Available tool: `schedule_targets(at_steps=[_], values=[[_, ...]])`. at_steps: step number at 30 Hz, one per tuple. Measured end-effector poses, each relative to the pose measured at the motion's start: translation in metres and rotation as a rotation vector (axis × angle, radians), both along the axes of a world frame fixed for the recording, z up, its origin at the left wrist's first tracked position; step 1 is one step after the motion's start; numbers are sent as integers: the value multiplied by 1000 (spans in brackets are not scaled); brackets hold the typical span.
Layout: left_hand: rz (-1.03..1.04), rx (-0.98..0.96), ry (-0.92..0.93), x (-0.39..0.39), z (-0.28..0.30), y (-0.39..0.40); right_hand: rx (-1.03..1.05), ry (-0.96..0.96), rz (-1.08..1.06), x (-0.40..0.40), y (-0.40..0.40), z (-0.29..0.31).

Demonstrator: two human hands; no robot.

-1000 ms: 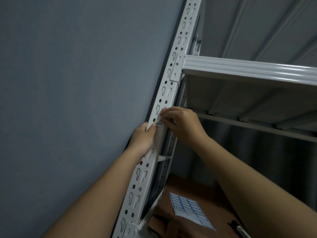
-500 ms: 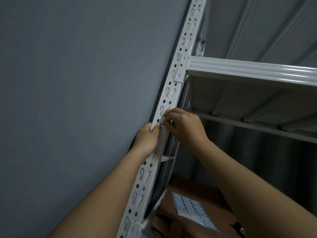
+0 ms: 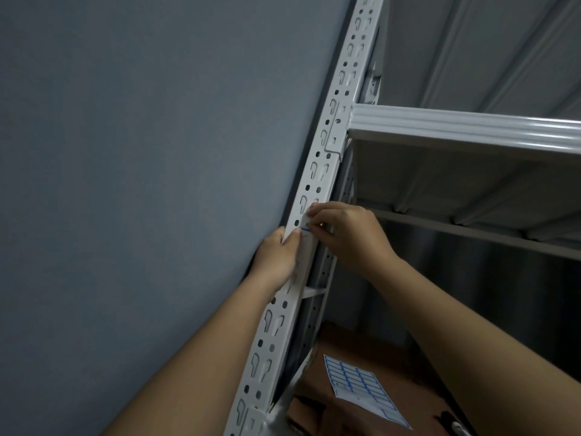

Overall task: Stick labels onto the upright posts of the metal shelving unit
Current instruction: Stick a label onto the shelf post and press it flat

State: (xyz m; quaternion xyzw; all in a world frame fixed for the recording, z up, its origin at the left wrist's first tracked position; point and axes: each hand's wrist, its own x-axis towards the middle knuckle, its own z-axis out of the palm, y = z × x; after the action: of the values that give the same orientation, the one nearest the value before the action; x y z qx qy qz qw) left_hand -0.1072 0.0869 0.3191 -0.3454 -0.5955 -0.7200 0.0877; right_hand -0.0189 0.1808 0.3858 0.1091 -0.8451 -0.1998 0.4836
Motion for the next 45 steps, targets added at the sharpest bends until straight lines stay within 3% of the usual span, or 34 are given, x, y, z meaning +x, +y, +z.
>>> schedule_targets(at_steps=[4, 11, 17, 33, 41, 45], values=[[-3, 13, 16, 2, 0, -1, 27, 42, -5, -6, 1, -3], [-11, 32, 43, 2, -1, -2, -157, 30, 200, -1, -1, 2], [-7, 2, 17, -1, -1, 0, 31, 60, 109, 6, 0, 5], [-13, 59, 35, 3, 0, -1, 370, -117, -282, 10, -15, 24], [-34, 68, 32, 8, 0, -4, 637, -175, -183, 0, -11, 35], [-48, 74, 20, 7, 0, -3, 753, -116, -214, -4, -7, 30]])
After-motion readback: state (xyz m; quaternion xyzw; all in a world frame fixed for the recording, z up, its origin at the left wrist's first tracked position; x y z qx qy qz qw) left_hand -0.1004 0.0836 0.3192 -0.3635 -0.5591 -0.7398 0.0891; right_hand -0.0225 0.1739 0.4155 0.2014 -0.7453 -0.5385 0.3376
